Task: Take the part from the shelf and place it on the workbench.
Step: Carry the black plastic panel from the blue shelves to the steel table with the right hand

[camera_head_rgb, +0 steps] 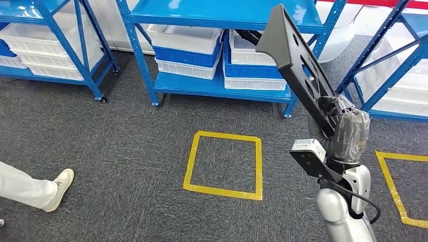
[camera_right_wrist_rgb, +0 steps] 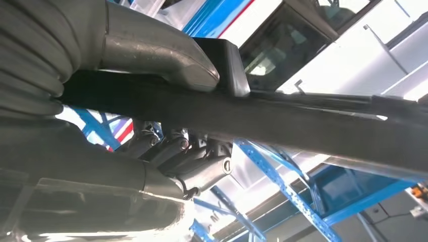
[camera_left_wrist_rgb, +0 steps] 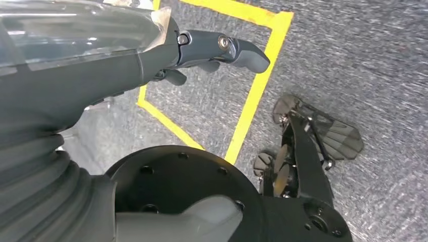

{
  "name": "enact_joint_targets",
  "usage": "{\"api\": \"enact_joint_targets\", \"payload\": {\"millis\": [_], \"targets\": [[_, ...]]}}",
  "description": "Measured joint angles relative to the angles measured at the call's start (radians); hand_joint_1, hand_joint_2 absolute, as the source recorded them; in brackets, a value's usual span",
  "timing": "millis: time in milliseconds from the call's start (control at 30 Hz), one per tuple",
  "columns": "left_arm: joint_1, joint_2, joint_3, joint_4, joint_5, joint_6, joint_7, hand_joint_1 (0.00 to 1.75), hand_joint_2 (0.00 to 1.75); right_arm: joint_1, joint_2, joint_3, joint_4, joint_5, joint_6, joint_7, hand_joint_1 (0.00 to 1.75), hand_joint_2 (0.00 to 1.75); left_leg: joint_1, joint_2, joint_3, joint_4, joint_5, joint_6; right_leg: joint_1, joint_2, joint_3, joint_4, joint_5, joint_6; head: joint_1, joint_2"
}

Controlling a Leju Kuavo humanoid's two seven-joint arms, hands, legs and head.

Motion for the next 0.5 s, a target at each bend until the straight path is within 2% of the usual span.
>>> {"api": "enact_joint_targets", "payload": {"millis": [33,100,133,167,233,267,300,333,367,400,433,467,500], "targets": [[-0.001,-0.001,0.0,0.0,0.0,0.0,0.0,0.0,1.75,0.0,0.0,0.0,0.0,0.0,0.0,0.0,1.75,1.75,0.0,0.012,-0.002,-0.004,0.003,0.005,-0.001,0.007,-0.006,0.0,0.003,0.007,-0.001,0.0],[-0.002,-0.002,0.0,0.0,0.0,0.001,0.0,0.0,1.75,0.0,-0.001,-0.001,0.0,0.0,-0.001,0.0,1.75,1.75,0.002,0.036,-0.005,-0.013,0.011,0.02,0.001,-0.014,-0.03,0.029,-0.012,0.014,0.003,0.0],[-0.002,-0.003,0.0,0.0,0.0,0.001,0.0,0.0,1.75,-0.001,-0.002,-0.002,0.0,0.0,-0.001,0.0,1.75,1.75,0.003,0.048,-0.007,-0.018,0.015,0.027,0.002,-0.033,-0.053,0.072,-0.034,0.014,0.006,0.0],[-0.001,-0.002,0.0,0.0,0.001,0.001,0.0,0.0,1.75,-0.001,-0.002,-0.002,0.0,0.0,-0.001,0.0,1.75,1.75,0.001,0.06,-0.011,-0.018,0.017,0.031,0.002,-0.053,-0.085,0.138,-0.064,0.011,0.009,0.0],[0.0,-0.002,0.0,0.0,0.001,0.001,0.0,0.0,1.75,0.002,-0.002,-0.002,0.0,0.0,-0.001,0.0,1.75,1.75,-0.001,0.085,-0.018,-0.018,0.02,0.035,0.0,-0.065,-0.147,0.276,-0.117,0.012,0.013,0.0],[0.001,-0.002,0.0,0.0,0.001,0.001,0.0,0.0,1.75,0.003,-0.002,-0.002,0.0,0.0,-0.001,0.0,1.75,1.75,-0.001,0.098,-0.02,-0.017,0.021,0.035,-0.001,-0.066,-0.16,0.309,-0.126,0.017,0.014,0.0],[0.001,-0.003,0.0,0.0,0.001,0.001,0.0,0.0,1.75,0.004,-0.003,-0.002,0.0,0.0,-0.001,0.0,1.75,1.75,-0.001,0.11,-0.02,-0.017,0.022,0.035,-0.003,-0.07,-0.148,0.293,-0.115,0.025,0.015,0.0],[0.001,-0.003,0.0,0.0,0.001,0.001,0.0,0.0,1.75,0.005,-0.003,-0.002,0.0,0.0,-0.001,0.0,1.75,1.75,-0.001,0.121,-0.019,-0.017,0.022,0.034,-0.004,-0.077,-0.116,0.24,-0.093,0.035,0.016,0.0],[0.001,-0.003,0.0,0.0,0.001,0.001,0.0,0.0,1.75,0.004,-0.003,-0.002,0.0,0.0,-0.001,0.0,1.75,1.75,-0.002,0.13,-0.019,-0.016,0.022,0.032,-0.005,-0.096,-0.072,0.161,-0.064,0.043,0.016,0.0],[0.0,-0.003,0.0,0.0,0.001,0.001,0.0,0.0,1.75,0.003,-0.003,-0.002,0.0,0.0,-0.001,0.0,1.75,1.75,-0.005,0.14,-0.018,-0.014,0.021,0.028,-0.005,-0.12,-0.031,0.086,-0.04,0.046,0.017,0.0],[0.0,-0.003,0.0,0.0,0.001,0.001,0.0,0.0,1.75,0.002,-0.002,-0.002,0.0,0.0,-0.001,0.0,1.75,1.75,-0.008,0.148,-0.018,-0.012,0.021,0.023,-0.003,-0.136,-0.005,0.036,-0.025,0.042,0.017,0.0],[-0.001,-0.003,0.0,0.0,0.001,0.001,0.0,0.0,1.75,0.002,-0.002,-0.002,0.0,0.0,-0.001,0.0,1.75,1.75,-0.011,0.155,-0.019,-0.01,0.021,0.016,-0.001,-0.146,0.006,0.009,-0.017,0.036,0.017,0.0],[-0.001,-0.003,0.0,0.0,0.001,0.001,0.0,0.0,1.75,0.002,-0.003,-0.002,0.0,0.0,-0.001,0.0,1.75,1.75,-0.012,0.164,-0.019,-0.01,0.021,0.011,0.001,-0.141,0.002,0.005,-0.015,0.027,0.017,0.0]]}}
